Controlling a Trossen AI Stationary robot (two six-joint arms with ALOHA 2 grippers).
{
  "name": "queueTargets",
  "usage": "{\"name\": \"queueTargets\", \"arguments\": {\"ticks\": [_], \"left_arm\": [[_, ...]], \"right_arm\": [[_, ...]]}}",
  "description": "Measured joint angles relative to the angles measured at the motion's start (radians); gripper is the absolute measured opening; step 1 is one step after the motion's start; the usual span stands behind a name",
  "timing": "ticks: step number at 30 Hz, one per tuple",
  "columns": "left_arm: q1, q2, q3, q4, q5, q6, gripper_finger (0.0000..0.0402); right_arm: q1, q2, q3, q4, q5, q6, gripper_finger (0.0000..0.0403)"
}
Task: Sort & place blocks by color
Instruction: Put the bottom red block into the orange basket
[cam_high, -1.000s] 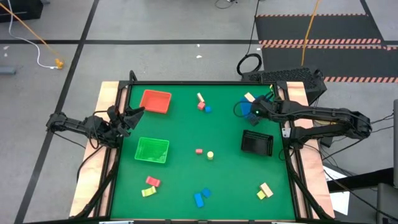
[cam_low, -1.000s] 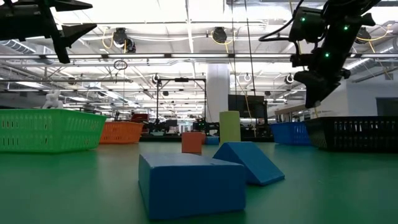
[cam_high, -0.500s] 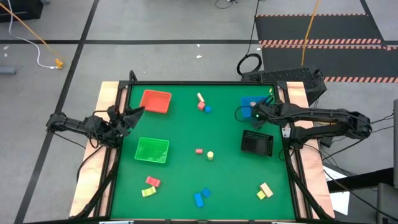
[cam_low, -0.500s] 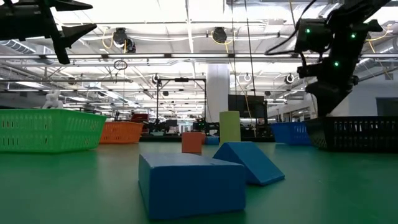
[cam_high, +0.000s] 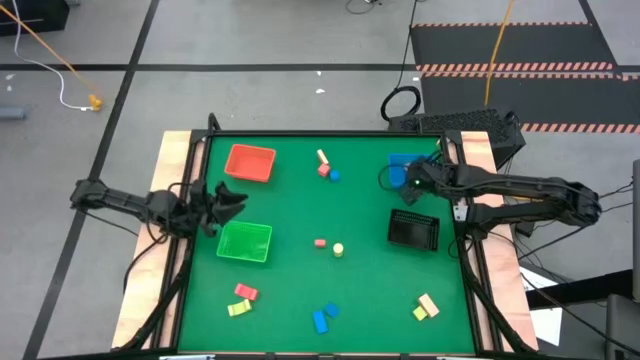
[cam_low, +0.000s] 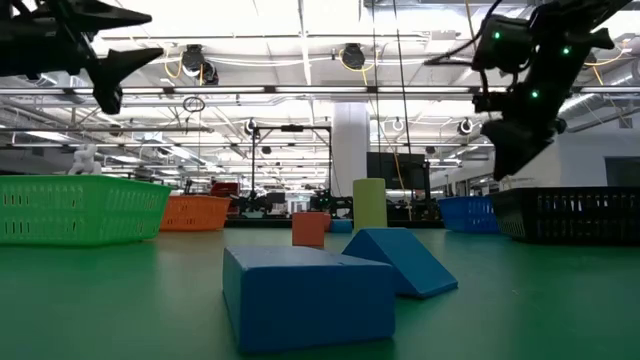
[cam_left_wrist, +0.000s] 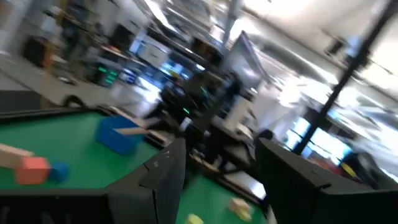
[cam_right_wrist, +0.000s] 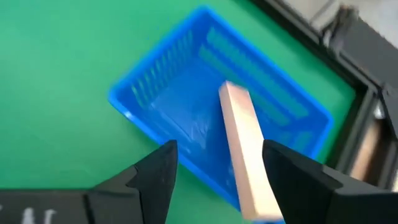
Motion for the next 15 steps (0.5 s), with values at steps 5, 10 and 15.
{"name": "queueTargets", "arguments": {"ticks": [5, 10, 15], "left_arm": [[-0.006, 0.12, 0.008, 0.037, 0.095, -0.023, 0.0195], [-0.025, 0.283, 0.092, 0.011, 0.144, -0.053, 0.0195], [-0.066, 0.457, 0.244, -0.13, 0.257, -0.082, 0.0195]], "right_arm": [[0.019, -0.028, 0.008, 0.168, -0.06, -0.042, 0.0222], [0.048, -0.035, 0.008, 0.355, -0.131, -0.067, 0.0222], [0.095, -0.035, 0.008, 0.489, -0.195, -0.049, 0.0222]]}}
